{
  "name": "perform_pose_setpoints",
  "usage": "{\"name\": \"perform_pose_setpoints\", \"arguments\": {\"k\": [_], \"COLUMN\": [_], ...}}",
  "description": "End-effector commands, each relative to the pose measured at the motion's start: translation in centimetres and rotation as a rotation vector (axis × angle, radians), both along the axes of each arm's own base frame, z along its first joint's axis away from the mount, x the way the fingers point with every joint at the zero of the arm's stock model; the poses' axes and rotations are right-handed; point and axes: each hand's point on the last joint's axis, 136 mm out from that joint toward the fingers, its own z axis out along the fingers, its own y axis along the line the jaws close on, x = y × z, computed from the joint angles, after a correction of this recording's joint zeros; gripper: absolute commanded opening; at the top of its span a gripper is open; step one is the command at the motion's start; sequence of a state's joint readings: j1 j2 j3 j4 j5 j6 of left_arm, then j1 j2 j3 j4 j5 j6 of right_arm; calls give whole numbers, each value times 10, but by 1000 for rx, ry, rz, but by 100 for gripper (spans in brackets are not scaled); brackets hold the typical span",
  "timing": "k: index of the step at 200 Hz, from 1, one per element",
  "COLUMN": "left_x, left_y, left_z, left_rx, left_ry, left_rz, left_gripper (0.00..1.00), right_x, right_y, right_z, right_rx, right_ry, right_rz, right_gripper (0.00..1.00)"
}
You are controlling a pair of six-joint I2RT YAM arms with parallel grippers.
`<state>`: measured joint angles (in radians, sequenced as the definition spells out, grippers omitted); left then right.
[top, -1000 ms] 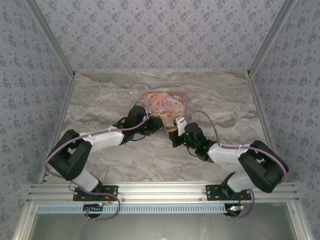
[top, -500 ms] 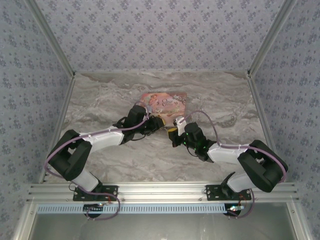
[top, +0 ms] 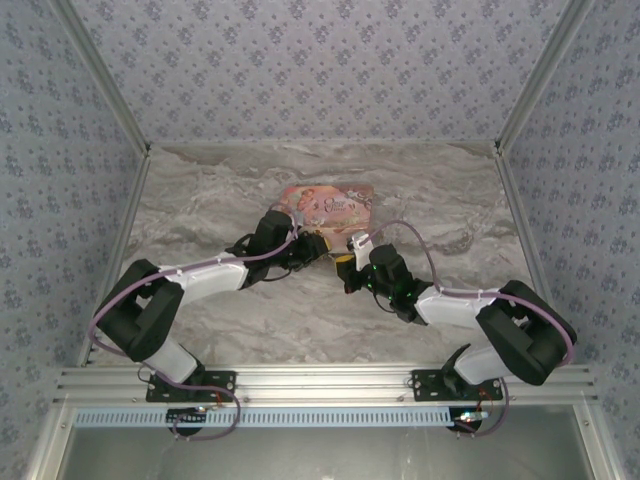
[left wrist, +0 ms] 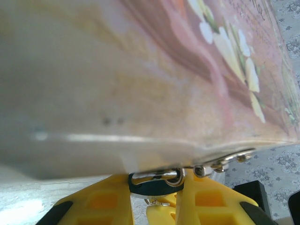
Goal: Unlock the padlock with the key
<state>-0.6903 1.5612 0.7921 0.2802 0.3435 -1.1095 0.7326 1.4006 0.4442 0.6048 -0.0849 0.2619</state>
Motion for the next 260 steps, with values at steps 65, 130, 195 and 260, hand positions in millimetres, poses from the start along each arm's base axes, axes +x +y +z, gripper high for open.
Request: {"name": "perform_pose_setpoints", "arguments": {"k": [65, 130, 195, 260], "left_x": [-1, 1, 2, 1], "left_y": [-17, -15, -15, -15], "left_z": [31, 32, 35, 35], "left_rx": [-80, -84, -87, -87], "left_ry": [-41, -44, -50, -47], "left_rz": [-33, -16, -11, -12], "left_gripper": [9, 9, 8, 9], "right_x": [17, 8, 2, 8], "right_y": [5, -5, -15, -4], "right_z": [32, 7, -12, 9], "right_rx": [60, -17, -72, -11], "right_ry": [-74, -31, -3, -41], "right_rz": [-31, -34, -52, -29], "right_gripper": [0, 0, 0, 0]}}
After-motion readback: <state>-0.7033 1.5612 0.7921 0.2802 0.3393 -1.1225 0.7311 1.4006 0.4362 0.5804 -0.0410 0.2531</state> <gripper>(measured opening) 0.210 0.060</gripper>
